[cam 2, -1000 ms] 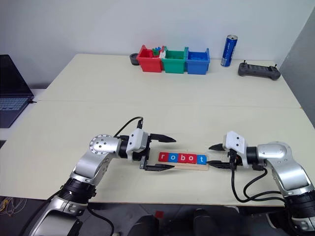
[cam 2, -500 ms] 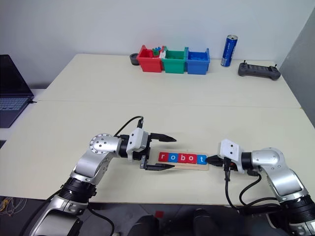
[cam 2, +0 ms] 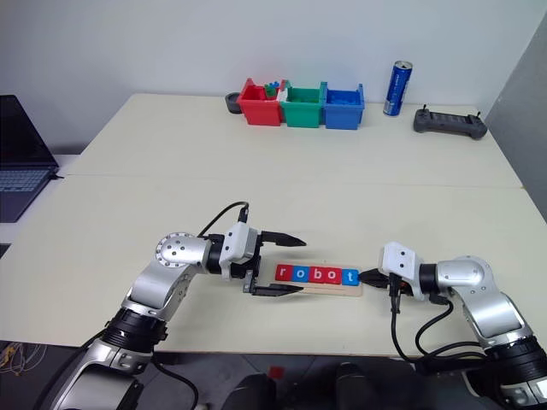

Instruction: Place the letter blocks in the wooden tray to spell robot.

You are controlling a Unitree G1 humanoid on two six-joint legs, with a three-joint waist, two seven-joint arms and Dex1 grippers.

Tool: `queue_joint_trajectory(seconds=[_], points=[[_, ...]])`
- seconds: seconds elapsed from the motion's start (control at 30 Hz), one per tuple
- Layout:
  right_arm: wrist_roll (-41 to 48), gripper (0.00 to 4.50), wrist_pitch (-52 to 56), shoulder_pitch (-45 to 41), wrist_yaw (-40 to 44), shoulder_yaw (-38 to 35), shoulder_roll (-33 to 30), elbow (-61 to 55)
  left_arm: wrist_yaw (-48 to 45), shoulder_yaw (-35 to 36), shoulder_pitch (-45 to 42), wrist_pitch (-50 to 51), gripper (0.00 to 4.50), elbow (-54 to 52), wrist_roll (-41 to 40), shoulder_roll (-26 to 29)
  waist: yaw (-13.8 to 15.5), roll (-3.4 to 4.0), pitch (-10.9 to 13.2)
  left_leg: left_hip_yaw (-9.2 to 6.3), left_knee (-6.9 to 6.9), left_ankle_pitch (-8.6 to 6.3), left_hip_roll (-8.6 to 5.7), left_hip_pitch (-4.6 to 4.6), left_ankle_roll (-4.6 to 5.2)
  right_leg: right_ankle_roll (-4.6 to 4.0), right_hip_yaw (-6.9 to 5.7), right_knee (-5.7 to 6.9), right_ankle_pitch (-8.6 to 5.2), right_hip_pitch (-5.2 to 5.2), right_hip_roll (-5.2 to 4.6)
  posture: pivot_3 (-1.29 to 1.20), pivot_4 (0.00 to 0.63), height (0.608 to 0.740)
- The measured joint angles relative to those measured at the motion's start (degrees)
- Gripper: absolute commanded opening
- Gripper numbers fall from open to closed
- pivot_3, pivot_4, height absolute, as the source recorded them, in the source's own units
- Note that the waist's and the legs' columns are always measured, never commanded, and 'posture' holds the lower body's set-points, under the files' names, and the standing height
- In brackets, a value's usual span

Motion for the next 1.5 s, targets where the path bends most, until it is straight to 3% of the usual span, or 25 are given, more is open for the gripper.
queue_joint_trajectory(seconds=[1.5], points=[[0.14, 0.06, 0.36, 0.03, 0.34, 0.60, -0.99, 0.82, -0.05, 0.00, -0.01, 0.00, 4.50, 0.00, 0.00, 0.15, -0.03, 0.00, 0.00, 0.00, 0.00, 0.00, 0.00, 0.00, 0.00, 0.00, 0.00, 0.01, 0.00, 0.00, 0.00, 0.00, 0.150, 0.740]])
